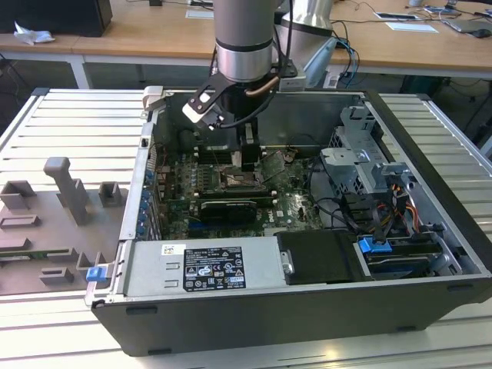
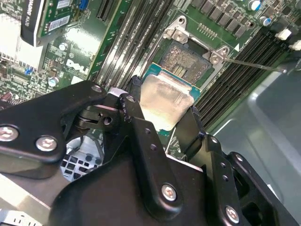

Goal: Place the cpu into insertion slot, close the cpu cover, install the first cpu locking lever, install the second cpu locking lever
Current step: 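Place the cpu into insertion slot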

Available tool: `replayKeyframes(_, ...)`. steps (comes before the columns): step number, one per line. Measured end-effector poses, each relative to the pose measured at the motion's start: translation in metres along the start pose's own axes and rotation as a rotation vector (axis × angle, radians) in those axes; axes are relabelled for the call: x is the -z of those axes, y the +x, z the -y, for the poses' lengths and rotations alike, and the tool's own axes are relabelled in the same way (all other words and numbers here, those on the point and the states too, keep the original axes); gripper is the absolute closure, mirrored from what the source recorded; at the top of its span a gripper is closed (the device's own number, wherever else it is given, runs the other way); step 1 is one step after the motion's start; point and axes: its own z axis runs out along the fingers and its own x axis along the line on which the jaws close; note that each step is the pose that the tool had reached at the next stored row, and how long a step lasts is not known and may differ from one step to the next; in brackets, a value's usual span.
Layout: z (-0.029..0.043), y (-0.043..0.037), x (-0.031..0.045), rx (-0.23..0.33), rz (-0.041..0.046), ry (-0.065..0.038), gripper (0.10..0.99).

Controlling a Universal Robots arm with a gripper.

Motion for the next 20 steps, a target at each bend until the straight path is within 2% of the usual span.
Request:
replayKeyframes(2,0.0015,0.0008,-0.0015,0.000,-0.0001,0.000,0.545)
replayKeyframes(11,0.0063,0.0055,-0.0166,0.000,-0.0001,0.000,0.545)
replayKeyframes(20,0.0086,0.0078,-0.0255,-0.001,-0.0076,0.001,0.545)
